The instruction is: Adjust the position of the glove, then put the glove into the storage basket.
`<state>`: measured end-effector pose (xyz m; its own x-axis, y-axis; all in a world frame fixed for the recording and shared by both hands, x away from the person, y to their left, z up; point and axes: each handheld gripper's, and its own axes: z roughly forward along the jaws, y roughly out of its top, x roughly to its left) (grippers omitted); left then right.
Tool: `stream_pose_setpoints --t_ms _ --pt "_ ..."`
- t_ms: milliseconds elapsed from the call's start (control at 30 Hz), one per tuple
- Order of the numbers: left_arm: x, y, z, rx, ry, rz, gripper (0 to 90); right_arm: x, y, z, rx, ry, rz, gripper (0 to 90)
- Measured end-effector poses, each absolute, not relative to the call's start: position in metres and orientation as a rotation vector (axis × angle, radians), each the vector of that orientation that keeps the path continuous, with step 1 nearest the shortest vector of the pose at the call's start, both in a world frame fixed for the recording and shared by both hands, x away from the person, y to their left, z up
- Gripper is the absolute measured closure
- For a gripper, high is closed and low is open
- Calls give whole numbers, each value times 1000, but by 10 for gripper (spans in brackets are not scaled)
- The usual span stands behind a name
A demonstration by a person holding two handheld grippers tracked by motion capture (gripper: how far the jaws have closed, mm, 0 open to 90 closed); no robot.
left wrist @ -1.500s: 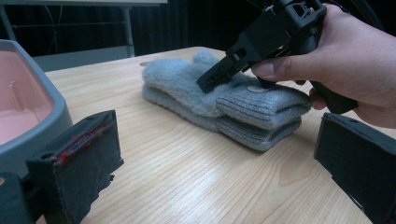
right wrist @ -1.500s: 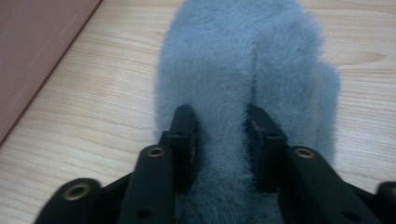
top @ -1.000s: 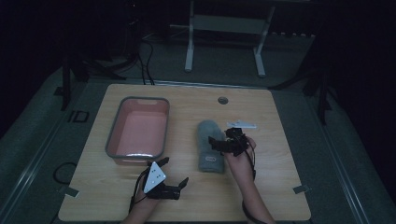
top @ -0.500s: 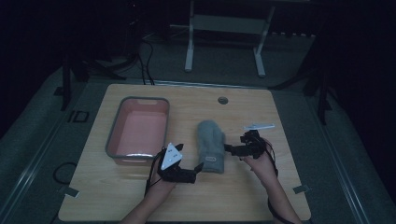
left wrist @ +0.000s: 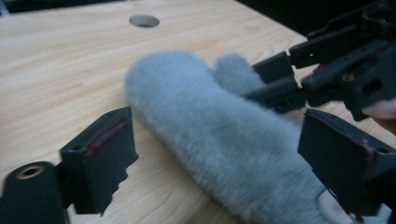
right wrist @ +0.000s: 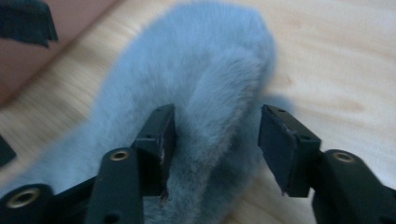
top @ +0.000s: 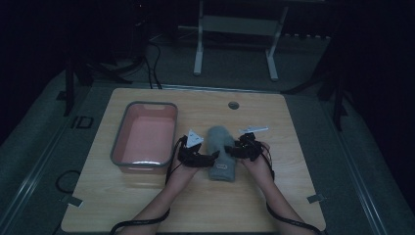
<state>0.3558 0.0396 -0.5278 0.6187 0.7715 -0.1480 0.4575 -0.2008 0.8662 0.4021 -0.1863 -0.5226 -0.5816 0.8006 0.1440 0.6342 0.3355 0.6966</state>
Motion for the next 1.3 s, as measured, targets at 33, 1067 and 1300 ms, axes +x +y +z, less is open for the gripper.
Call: stream_pose_setpoints --t_ms 33,1067,1300 --pt "356 40 -528 1845 987 394 140 402 -186 -523 1300 2375 1081 427" --pt "407 16 -559 2042 1013 57 289 411 -203 -547 1399 2533 1138 650" --pt "407 14 -557 2022 956 -14 668 407 -202 -546 1371 2506 1126 746"
